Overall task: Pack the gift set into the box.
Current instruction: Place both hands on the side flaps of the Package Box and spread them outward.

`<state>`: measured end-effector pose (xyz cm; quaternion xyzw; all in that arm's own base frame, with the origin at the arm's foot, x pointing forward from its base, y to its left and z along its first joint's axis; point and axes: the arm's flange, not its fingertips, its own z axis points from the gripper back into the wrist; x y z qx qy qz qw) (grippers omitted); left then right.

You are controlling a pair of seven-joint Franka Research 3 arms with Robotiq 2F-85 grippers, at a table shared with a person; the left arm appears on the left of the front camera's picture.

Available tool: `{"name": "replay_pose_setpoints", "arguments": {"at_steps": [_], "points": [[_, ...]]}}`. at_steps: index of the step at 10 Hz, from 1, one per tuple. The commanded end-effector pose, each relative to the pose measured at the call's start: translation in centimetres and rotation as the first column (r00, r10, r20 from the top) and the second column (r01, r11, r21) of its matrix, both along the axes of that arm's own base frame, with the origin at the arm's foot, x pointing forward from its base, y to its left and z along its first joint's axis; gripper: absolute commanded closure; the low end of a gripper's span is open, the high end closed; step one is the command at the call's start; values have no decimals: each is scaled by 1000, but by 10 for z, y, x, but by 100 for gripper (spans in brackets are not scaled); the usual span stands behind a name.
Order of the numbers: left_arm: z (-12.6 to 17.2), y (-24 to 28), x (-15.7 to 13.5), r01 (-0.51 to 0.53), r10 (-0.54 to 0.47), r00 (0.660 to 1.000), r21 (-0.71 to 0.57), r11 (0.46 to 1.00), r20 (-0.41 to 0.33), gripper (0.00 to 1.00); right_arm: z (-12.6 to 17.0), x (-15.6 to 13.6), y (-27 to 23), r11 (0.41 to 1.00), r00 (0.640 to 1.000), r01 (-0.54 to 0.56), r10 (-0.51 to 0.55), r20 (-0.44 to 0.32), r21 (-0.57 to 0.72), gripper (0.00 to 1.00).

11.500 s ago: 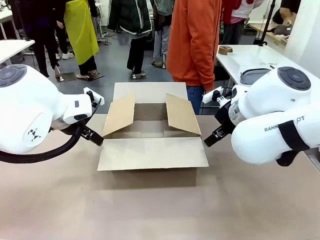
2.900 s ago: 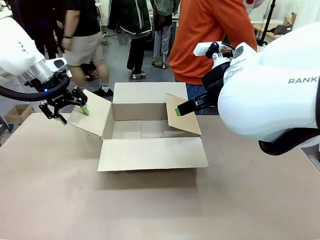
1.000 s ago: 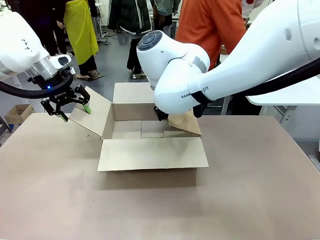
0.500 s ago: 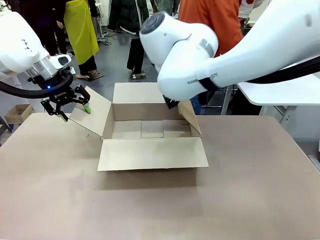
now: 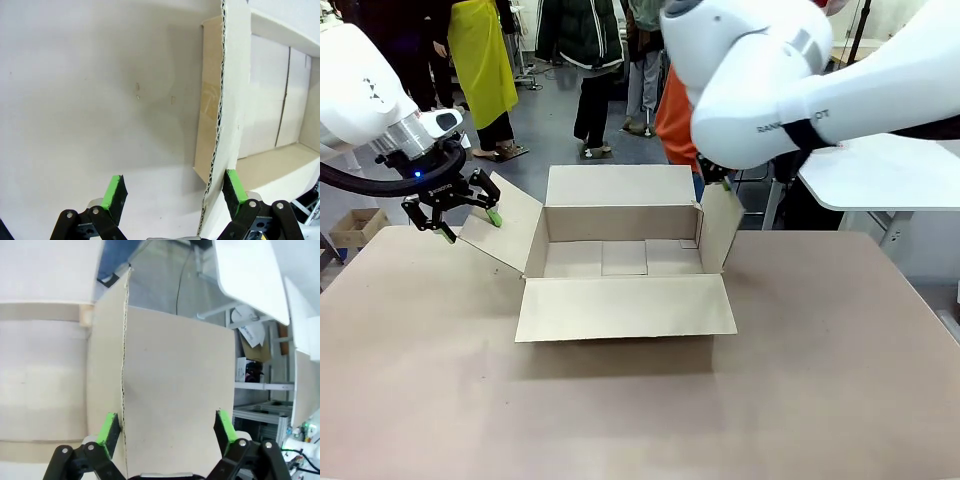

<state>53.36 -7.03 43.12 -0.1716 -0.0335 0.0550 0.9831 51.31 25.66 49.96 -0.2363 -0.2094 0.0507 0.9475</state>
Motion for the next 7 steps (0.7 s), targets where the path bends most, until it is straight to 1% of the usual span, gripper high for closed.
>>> {"name": "replay_pose_setpoints", "arguments": {"at_steps": [1, 2, 3, 4, 5, 6, 7], "points": [[3, -1, -1, -13, 13, 1000, 16, 1000, 2, 0, -19, -12, -33, 996, 998, 57, -59, 38, 67, 0], [3, -1, -1, -13, 13, 1000, 16, 1000, 2, 0, -26, -13, -50, 990, 997, 57, -64, 47, 127, 0], [3, -1, -1, -13, 13, 1000, 16, 1000, 2, 0, -37, -11, -71, 961, 999, 19, -28, 31, 274, 0], [3, -1, -1, -13, 13, 1000, 16, 1000, 2, 0, -52, -11, -84, 920, 1000, -1, -2, 6, 392, 0], [3, -1, -1, -13, 13, 1000, 16, 1000, 2, 0, -70, -13, -96, 891, 1000, 15, -11, -12, 455, 0], [3, -1, -1, -13, 13, 1000, 16, 1000, 2, 0, -84, -16, -106, 877, 999, 51, -46, -23, 478, 0], [3, -1, -1, -13, 13, 1000, 16, 1000, 2, 0, -93, -18, -113, 847, 997, 76, -72, -27, 527, 0]]}}
